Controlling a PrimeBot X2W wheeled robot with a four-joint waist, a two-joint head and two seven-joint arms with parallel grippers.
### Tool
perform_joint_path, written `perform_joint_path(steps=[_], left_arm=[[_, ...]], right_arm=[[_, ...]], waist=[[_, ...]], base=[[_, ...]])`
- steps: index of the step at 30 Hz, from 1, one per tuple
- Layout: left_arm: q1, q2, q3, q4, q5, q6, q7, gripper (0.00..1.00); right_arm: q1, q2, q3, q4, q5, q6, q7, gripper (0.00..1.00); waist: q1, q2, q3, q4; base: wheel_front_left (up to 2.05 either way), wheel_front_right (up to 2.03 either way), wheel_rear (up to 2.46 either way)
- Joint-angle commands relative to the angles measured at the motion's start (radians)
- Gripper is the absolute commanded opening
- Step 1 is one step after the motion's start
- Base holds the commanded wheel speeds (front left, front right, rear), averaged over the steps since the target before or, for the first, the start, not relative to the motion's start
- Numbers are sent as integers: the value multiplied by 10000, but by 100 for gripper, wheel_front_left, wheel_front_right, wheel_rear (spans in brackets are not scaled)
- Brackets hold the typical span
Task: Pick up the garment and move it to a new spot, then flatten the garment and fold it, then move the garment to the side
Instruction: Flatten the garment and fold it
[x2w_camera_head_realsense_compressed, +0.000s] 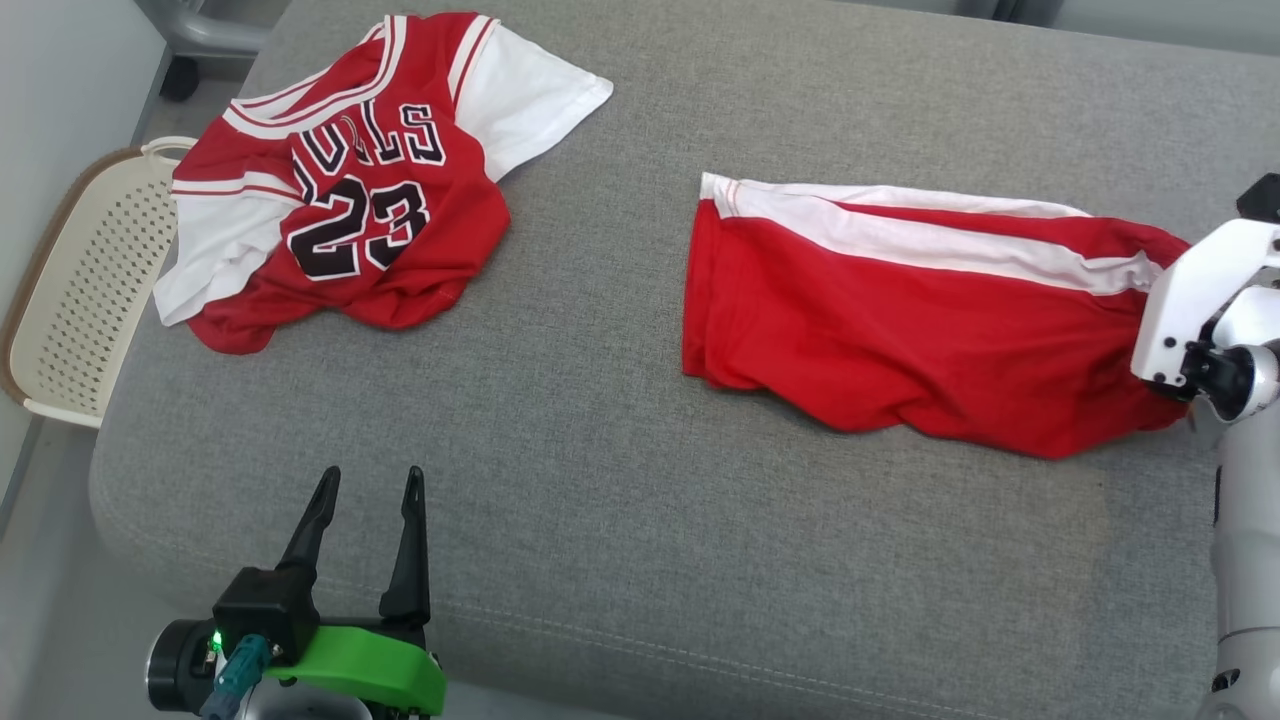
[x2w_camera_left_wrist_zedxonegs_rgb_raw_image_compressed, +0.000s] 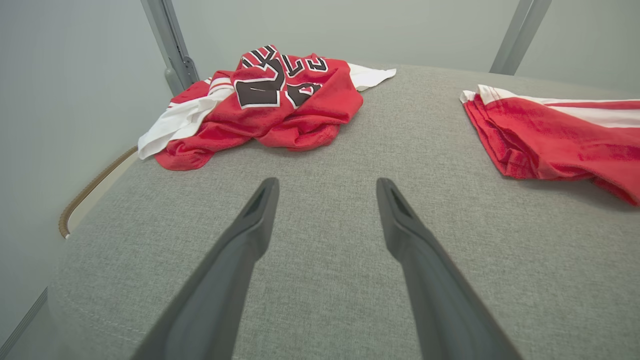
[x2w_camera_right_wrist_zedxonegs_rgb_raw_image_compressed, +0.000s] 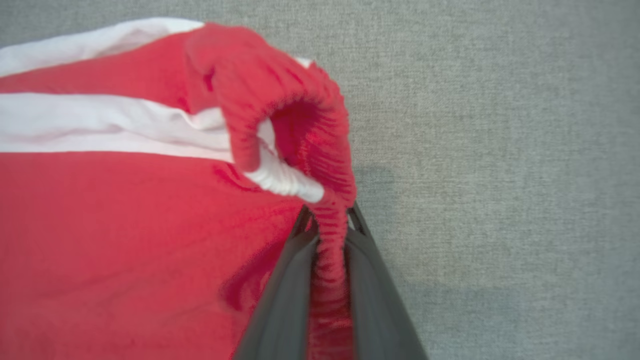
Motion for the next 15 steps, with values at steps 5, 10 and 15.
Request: perform_joint_path(steps=[5,10,15], left_arm=[[3,65,-3,44,-71,32,-20,100],[78,124,-33,-3,-120,60,33,100],[141,142,-59,4,-155,102,47,100]], right_arm=[[208,-334,-604,-487,-488,-17,188,0],[146,-336,-874,-975,-574,-17,710,0],[103,95,-388,-1371,13,-16,1339,0]], waist=[[-1,0,-270,-129],[-1,0,-384,-159],[-1,0,-489,-158]], base=[[0,0,0],[0,0,0],[0,0,0]])
